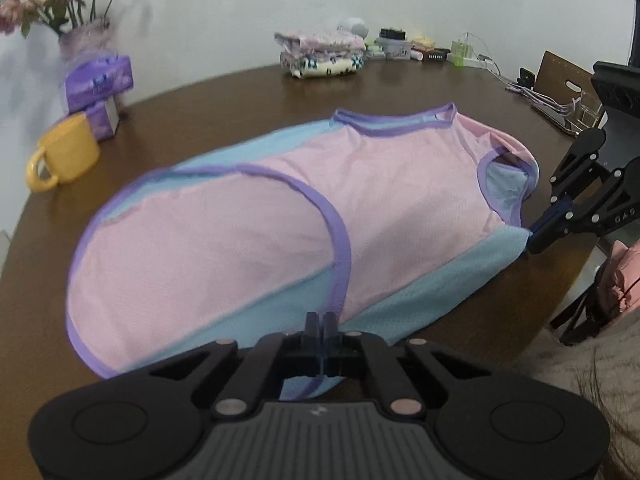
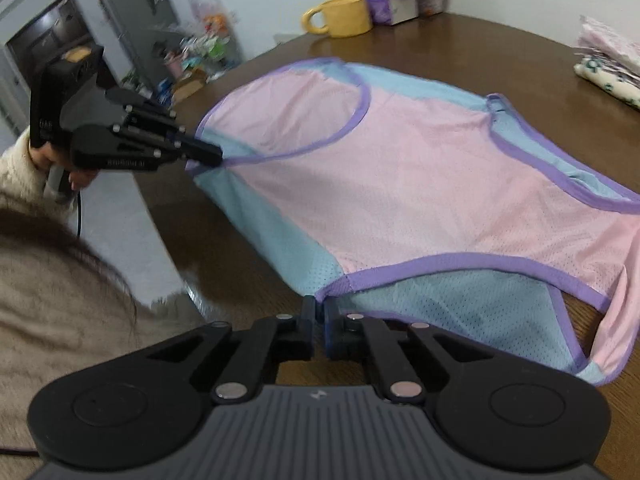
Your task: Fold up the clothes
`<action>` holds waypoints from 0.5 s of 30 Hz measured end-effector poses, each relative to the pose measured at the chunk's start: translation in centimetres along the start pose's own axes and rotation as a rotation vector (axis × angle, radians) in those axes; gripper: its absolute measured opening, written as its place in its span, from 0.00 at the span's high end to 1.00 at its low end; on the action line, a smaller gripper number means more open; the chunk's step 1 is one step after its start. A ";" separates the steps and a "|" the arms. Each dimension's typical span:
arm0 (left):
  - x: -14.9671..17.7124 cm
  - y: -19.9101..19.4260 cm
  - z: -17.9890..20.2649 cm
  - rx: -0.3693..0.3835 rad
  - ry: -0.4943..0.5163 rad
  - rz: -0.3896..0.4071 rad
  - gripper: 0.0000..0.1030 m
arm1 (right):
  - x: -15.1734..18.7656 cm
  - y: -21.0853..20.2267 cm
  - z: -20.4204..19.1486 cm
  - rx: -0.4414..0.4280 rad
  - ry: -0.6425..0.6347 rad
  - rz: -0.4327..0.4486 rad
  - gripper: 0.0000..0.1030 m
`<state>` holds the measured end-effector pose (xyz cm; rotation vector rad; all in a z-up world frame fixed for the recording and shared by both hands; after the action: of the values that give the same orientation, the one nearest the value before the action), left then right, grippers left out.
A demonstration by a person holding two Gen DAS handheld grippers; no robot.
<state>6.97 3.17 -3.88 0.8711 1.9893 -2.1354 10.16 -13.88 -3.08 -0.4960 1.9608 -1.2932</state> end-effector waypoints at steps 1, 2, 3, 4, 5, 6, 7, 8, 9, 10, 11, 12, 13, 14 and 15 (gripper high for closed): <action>0.3 0.2 0.1 0.000 -0.002 -0.006 1.00 | 0.2 0.4 -0.1 0.000 -0.012 -0.013 0.97; 0.3 0.3 0.2 0.001 -0.002 -0.010 1.00 | 0.2 0.4 -0.2 -0.002 -0.017 -0.015 0.97; 0.3 0.2 0.2 0.005 -0.005 -0.010 0.99 | 0.1 0.4 -0.2 -0.004 -0.020 -0.014 0.97; 0.2 0.2 0.1 0.010 -0.015 -0.010 0.97 | 0.1 0.3 -0.2 -0.003 -0.021 -0.013 0.96; 0.0 0.1 -0.2 0.022 -0.034 -0.002 0.93 | 0.1 0.2 -0.2 -0.008 -0.017 -0.010 0.94; -0.3 -0.1 -0.4 0.033 -0.054 0.006 0.90 | 0.1 0.1 -0.2 -0.015 -0.013 -0.008 0.92; -0.6 -0.2 -0.7 0.045 -0.074 0.014 0.86 | 0.1 0.0 -0.1 -0.020 -0.007 -0.004 0.92; -0.9 -0.2 -0.8 0.061 -0.088 0.020 0.84 | 0.0 -0.1 0.0 -0.026 0.002 0.001 0.91; -1.2 0.0 -0.8 0.079 -0.096 0.020 0.83 | -0.1 -0.1 0.1 -0.033 0.010 0.006 0.91; -1.5 0.1 -0.8 0.096 -0.104 0.019 0.82 | -0.2 -0.1 0.1 -0.039 0.019 0.011 0.91; -1.7 0.5 -0.6 0.105 -0.101 0.011 0.82 | -0.2 -0.2 0.2 -0.045 0.028 0.016 0.91; -1.9 0.8 -0.5 0.114 -0.099 0.003 0.82 | -0.3 -0.1 0.3 -0.046 0.033 0.019 0.91; -2.0 1.2 -0.3 0.111 -0.086 -0.010 0.83 | -0.4 0.0 0.3 -0.043 0.035 0.019 0.91; -2.0 1.6 -0.1 0.109 -0.073 -0.023 0.84 | -0.4 0.1 0.3 -0.041 0.033 0.019 0.91; -2.0 1.7 0.1 0.096 -0.061 -0.023 0.88 | -0.4 0.1 0.2 -0.038 0.031 0.019 0.91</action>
<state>9.35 2.19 -4.49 0.7901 1.8914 -2.2586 10.59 -13.64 -3.10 -0.4776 2.0140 -1.2604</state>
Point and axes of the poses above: each gripper's, at about its wrist camera, not at the fingertips, and y roughly the way its jaws point, z to its right, x to its underside, the point moved 9 cm from there along y, roughly the way its jaws point, and after that the axes turned 13 degrees about -z, right-handed, at the moved point
